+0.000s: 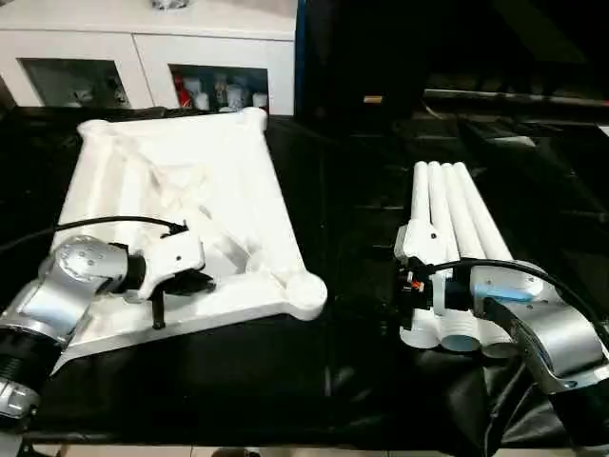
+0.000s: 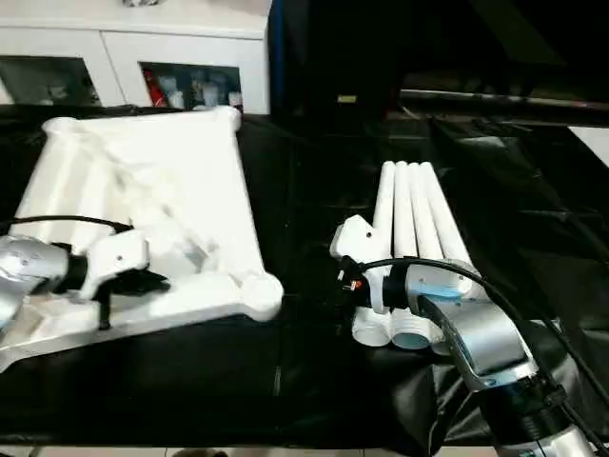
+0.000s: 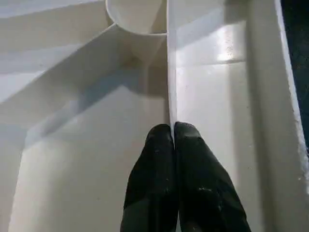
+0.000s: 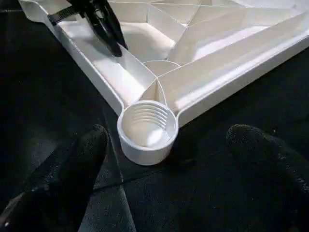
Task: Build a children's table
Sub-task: Move to table, then pick table leg
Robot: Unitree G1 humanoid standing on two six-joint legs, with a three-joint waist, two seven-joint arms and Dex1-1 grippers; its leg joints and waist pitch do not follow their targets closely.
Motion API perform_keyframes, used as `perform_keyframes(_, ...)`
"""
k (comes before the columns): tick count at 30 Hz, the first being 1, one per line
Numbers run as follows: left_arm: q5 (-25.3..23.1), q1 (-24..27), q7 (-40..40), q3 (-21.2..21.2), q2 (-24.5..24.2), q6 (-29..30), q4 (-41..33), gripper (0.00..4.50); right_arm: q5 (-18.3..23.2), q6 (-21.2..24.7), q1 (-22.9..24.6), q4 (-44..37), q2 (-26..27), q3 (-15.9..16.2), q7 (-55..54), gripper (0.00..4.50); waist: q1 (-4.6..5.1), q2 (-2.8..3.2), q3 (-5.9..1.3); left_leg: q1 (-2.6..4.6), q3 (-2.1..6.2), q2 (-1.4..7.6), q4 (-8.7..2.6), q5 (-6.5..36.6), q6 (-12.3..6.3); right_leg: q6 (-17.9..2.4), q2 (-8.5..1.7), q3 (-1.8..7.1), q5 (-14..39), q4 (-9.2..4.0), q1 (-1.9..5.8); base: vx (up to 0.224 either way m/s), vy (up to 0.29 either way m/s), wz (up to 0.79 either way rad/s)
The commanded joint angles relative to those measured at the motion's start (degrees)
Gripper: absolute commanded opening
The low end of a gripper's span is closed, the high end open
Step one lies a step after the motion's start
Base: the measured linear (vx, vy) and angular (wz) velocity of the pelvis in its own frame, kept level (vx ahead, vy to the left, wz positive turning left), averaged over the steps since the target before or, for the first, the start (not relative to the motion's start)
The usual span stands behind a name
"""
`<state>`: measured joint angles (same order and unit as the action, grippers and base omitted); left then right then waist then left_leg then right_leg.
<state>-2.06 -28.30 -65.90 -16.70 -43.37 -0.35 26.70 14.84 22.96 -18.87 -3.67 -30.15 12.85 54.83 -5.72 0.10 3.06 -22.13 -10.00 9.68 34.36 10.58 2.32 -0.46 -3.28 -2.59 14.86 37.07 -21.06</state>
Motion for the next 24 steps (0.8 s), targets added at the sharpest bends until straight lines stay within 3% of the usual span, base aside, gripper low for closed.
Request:
perform_keyframes(1, 0.2, -0.4, -0.8, 0.9, -0.9, -1.8, 0.2, 0.27, -0.3, -0.4, -0.8, -0.3, -0.2, -1.1, -0.3, 4.38, -0.39, 0.4, -3.91, 1.34, 1.52, 3.77, -3.67, 4.5, -3.06, -14.5, -5.45, 2.7, -10.0, -3.31, 2.05, 0.0, 0.0, 0.0)
perform_keyframes(4, 2.4, -0.9, -1.9, 2.3, -0.5, 1.1, 0.0, 0.27, -0.2, 0.0, -0.6, -0.6, -0.4, -1.3, -0.5, 4.38, -0.47, 0.38, -3.9, 1.43, 1.44, 3.8, -3.69, 4.8, -2.57, -14.5, -5.42, 2.72, -9.3, -3.24, 2.01, 0.0, 0.0, 0.0)
perform_keyframes(6, 2.9, -1.5, -1.8, 3.4, -0.7, 1.5, 0.0, 0.64, -0.2, 0.5, -0.6, -0.6, -0.4, -1.6, -1.2, 4.38, -0.54, 0.41, -3.8, 1.53, 1.4, 3.82, -3.76, 5.5, -2.2, -14.8, -5.44, 2.72, -8.0, -3.42, 1.91, 0.0, 0.0, 0.0)
perform_keyframes(10, 3.8, -2.3, -1.6, 5.6, -2.6, 2.7, -1.8, 0.77, -0.8, 3.9, -1.7, -0.5, 1.4, -2.7, -6.0, 4.38, -0.75, 0.54, -3.72, 1.65, 1.42, 3.84, -3.9, 6.6, -1.34, -14.6, -5.44, 2.8, -5.9, -3.59, 1.87, 0.0, 0.0, 0.0)
perform_keyframes(13, 5.4, -2.3, -1.8, 7.6, -4.0, 4.4, -4.2, 1.09, -2.9, 8.7, -3.7, 1.4, 4.1, -3.7, -13.1, 4.38, -0.69, 0.77, -3.64, 1.96, 1.4, 3.79, -4.1, 7.3, 0.47, -14.4, -5.29, 2.74, -3.7, -3.57, 1.56, 0.0, 0.0, 0.0)
perform_keyframes(15, 7.3, -1.2, -0.9, 9.9, -4.2, 6.5, -8.9, 1.14, -4.9, 16.5, -7.1, 4.8, 7.8, -6.1, -22.1, 4.38, -0.33, 0.91, -3.62, 1.98, 1.46, 3.64, -4.32, 7.1, 2.0, -14.7, -5.15, 2.69, -3.1, -3.42, 1.49, 0.0, 0.0, 0.0)
perform_keyframes(17, 7.9, -0.7, -0.4, 10.4, -3.9, 7.5, -10.7, 1.49, -5.0, 18.8, -8.1, 6.0, 8.8, -7.1, -24.7, 4.44, -0.53, 0.88, -3.68, 1.97, 1.35, 3.63, -4.19, 7.0, 2.87, -14.5, -5.21, 2.73, -3.5, -3.4, 1.5, 0.0, 0.0, 0.0)
perform_keyframes(18, 9.7, 0.5, 1.8, 11.1, -1.1, 9.9, -15.4, 1.53, -4.5, 22.4, -9.7, 8.2, 10.8, -9.9, -29.0, 4.48, -0.62, 0.55, -3.77, 1.97, 1.21, 3.64, -4.11, 6.2, 2.83, -14.3, -5.29, 2.83, -4.8, -3.21, 1.59, 0.0, 0.0, 0.0)
perform_keyframes(20, 10.7, 1.1, 3.9, 11.3, 1.2, 11.9, -18.2, 1.58, -4.6, 23.7, -10.6, 9.4, 11.7, -10.9, -31.0, 4.5, -0.83, 0.76, -3.87, 2.01, 1.15, 3.64, -4.03, 5.5, 2.96, -14.3, -5.29, 2.76, -5.7, -3.23, 1.49, 0.0, 0.0, 0.0)
perform_keyframes(21, 11.7, 2.4, 7.0, 10.6, 5.1, 13.8, -21.8, 1.84, -5.4, 25.6, -11.7, 10.5, 12.5, -11.7, -33.3, 4.5, -0.85, 0.26, -3.98, 1.73, 1.06, 3.75, -3.95, 3.8, 2.88, -14.4, -5.33, 2.81, -8.4, -2.96, 1.95, 0.0, 0.0, 0.0)
perform_keyframes(24, 12.2, 3.1, 8.5, 9.9, 7.3, 14.7, -23.3, 1.98, -5.7, 26.9, -12.3, 10.8, 12.9, -12.0, -34.2, 4.5, -1.26, 0.28, -4.08, 1.38, 1.01, 3.41, -3.78, 2.5, 2.12, -13.1, -5.18, 2.73, -9.0, -3.0, 2.05, 0.0, 0.0, 0.0)
